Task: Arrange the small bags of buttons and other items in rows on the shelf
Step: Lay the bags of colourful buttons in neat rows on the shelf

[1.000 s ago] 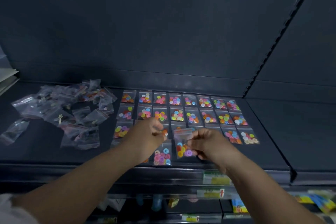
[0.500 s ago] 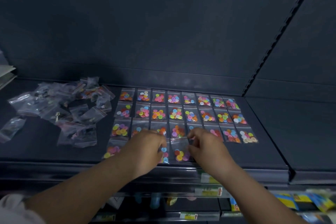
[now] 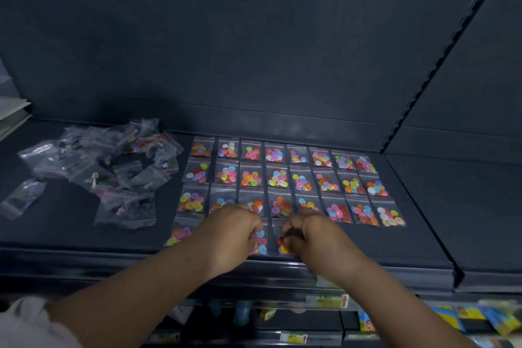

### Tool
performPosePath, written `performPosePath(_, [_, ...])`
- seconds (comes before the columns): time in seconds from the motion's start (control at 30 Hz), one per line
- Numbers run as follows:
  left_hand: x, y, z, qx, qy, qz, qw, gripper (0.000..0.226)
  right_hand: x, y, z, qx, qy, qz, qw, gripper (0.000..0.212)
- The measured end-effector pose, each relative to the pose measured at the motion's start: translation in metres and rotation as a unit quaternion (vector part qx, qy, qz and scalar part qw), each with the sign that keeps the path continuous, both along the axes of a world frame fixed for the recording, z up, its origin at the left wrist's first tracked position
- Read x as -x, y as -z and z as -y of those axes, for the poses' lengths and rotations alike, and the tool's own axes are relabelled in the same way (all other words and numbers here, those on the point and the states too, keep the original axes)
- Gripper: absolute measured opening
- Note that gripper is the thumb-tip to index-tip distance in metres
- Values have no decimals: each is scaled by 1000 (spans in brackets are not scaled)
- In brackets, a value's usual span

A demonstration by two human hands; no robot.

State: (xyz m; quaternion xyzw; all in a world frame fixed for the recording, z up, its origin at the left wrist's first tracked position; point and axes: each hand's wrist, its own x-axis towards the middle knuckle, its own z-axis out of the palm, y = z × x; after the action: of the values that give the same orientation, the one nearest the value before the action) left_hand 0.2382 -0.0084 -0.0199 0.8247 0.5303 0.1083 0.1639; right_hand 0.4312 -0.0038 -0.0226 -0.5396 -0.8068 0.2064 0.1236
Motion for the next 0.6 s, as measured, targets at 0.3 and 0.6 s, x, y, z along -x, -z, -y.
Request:
performPosePath(0.3, [44, -14, -10, -46, -70, 52, 995, 30, 45, -19, -19, -55, -11, -17, 998, 16])
performPosePath(0.6, [135, -30, -24, -65, -165, 32, 984, 29, 138, -35, -53, -85, -88, -23, 992, 32])
